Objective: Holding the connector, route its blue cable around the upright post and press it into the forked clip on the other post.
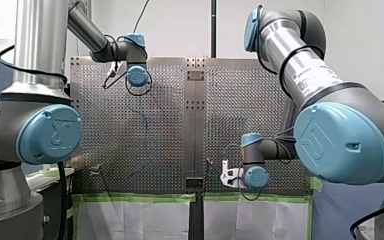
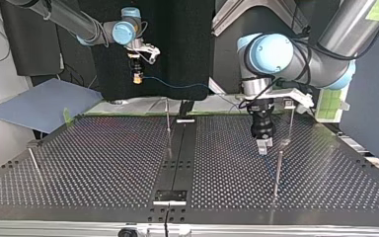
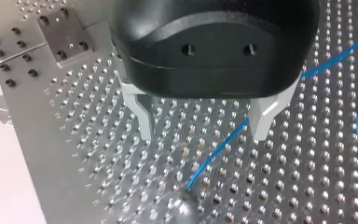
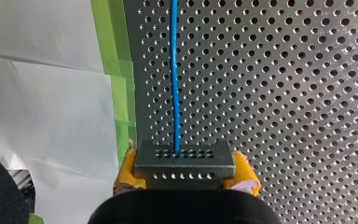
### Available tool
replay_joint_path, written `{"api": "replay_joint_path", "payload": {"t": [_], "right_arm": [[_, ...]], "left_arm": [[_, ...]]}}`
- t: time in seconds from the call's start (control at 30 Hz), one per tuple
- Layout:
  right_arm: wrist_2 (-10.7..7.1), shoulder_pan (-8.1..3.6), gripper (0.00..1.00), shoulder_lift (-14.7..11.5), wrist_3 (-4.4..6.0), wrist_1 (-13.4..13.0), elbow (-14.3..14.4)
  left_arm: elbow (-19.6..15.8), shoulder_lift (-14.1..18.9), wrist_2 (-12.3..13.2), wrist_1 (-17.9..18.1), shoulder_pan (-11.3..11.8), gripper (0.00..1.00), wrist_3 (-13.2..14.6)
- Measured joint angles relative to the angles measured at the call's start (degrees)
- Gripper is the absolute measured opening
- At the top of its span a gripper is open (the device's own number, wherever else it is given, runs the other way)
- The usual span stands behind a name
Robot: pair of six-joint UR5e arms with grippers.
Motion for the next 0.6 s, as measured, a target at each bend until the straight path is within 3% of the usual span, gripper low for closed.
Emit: {"api": "replay_joint_path", "payload": {"t": [0.37,0.6], "right_arm": [[-0.04,0.04,0.0,0.0,-0.03,0.2,0.0],[-0.04,0.03,0.0,0.0,-0.06,0.2,0.0]], "left_arm": [[0.0,-1.9,-0.5,-0.4,-0.7,1.0,1.9],[0.0,-5.1,-3.3,0.1,-1.0,1.0,4.3]]}}
